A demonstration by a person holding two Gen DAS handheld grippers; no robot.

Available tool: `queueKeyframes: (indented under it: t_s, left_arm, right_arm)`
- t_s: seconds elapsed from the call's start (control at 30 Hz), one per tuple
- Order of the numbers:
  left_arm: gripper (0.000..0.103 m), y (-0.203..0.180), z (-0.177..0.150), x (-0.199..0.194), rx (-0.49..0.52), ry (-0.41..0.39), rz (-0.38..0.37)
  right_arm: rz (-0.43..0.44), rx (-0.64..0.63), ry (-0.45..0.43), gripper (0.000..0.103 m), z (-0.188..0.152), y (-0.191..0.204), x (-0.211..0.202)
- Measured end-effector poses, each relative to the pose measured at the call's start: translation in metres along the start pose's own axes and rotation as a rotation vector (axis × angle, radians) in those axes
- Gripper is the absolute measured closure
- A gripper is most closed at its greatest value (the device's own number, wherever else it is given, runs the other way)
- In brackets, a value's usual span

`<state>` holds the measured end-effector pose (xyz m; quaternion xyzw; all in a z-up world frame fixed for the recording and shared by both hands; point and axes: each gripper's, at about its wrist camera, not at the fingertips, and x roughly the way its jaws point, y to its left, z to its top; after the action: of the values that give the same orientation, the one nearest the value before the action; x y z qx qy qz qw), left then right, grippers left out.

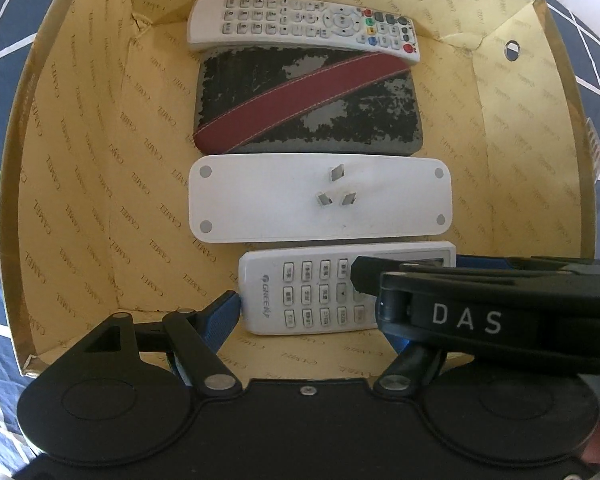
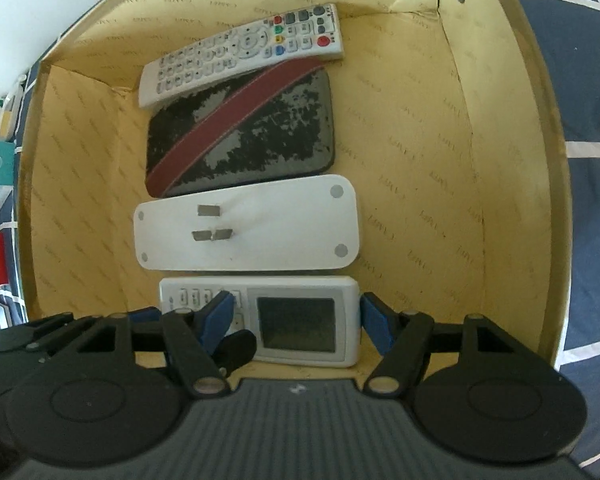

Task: Organize objects
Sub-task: 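Set the AC remote beside the first one and open both tools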

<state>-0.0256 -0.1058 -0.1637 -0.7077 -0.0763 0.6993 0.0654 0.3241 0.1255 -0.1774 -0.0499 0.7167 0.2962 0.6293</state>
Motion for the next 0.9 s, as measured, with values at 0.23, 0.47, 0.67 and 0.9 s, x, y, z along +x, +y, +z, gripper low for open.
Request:
queueKeyframes:
  t_s: [0.23, 0.47, 0.67, 0.9]
  left_arm:
    - [0.028, 0.000, -0.002, -0.003, 0.018, -0.012, 0.007]
    - [0.025, 0.001, -0.009, -0.021, 0.015, -0.060, 0.018]
    - [0.022, 0.000, -0.022, -0.050, -0.003, -0.123, 0.020]
    - [0.015, -0.008, -0.037, -0.082, -0.005, -0.196, 0.023]
  right_arm:
    - [0.003, 0.009, 0.004, 0.033, 0.001, 0.000, 0.000]
    - [-0.002, -0.012, -0.025, 0.033, 0.000, 0.002, -0.006]
    - [0.023, -0.042, -0.087, 0.031, -0.007, 0.010, -0.032]
    - [0.045, -0.084, -0.163, 0.020, -0.020, 0.014, -0.072]
